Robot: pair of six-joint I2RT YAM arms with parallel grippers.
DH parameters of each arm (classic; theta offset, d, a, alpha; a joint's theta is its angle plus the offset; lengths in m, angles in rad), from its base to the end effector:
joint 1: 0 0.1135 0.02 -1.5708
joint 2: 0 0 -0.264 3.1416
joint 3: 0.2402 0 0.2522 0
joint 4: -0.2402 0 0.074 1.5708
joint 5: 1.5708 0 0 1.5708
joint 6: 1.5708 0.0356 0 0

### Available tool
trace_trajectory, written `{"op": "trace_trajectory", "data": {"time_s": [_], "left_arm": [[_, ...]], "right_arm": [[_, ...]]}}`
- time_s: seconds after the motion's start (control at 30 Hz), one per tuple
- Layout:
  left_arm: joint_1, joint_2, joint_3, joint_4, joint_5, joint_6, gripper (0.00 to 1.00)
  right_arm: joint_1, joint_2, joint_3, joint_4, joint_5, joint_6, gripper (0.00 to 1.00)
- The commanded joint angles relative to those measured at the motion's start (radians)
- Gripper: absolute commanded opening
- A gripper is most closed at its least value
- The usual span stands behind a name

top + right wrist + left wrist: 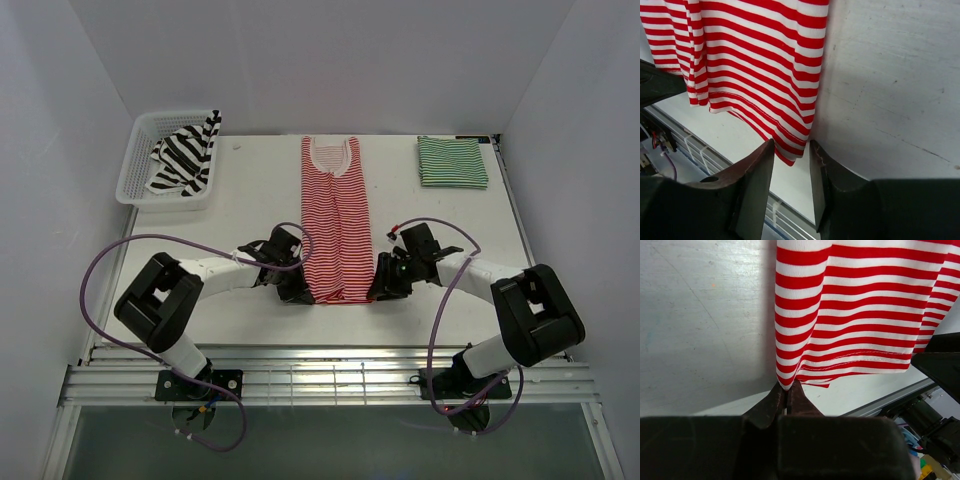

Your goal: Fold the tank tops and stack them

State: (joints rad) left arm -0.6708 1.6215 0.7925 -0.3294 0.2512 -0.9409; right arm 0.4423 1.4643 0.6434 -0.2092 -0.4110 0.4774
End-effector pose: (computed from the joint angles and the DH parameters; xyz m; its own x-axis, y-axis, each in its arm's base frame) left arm 0.2190 -0.1851 0.1377 -0.9724 -0.2276 -0.0521 -0.1793 0.8707 -0.4580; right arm 0.2268 0.1231 0.1462 -0.9539 0.0143 -0.2998 -0.1576 0.8263 0.5407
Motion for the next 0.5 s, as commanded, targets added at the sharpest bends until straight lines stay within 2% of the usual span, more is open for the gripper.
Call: {"op": "trace_trajectory", "data": {"time_s": [0.0,0.1,0.13,0.17,0.47], "left_arm": [[-0.004,0.012,-0.044,-0.045,-0.076,0.025,0.00],[-0.004,-0.009,-0.059,-0.045,-0.070,0.018,0.00],[-0.003,-0.017,-0.067,-0.045,-0.070,0.013,0.00],[-0.004,-0.026,-0.081,-0.046,-0.070,0.010,0.00],[-0.004,-0.147,-0.139,-0.066,-0.046,-0.012,0.00]], "right_arm": [[0.009,0.033,-0.016,-0.058,0.054,-0.003,0.40],[0.012,0.039,-0.028,-0.052,0.052,0.007,0.28],[0.015,0.034,-0.036,-0.050,0.054,0.007,0.10],[0.013,0.022,-0.042,-0.055,0.055,0.007,0.08],[0.022,-0.116,-0.102,-0.076,0.022,0.006,0.08]]}}
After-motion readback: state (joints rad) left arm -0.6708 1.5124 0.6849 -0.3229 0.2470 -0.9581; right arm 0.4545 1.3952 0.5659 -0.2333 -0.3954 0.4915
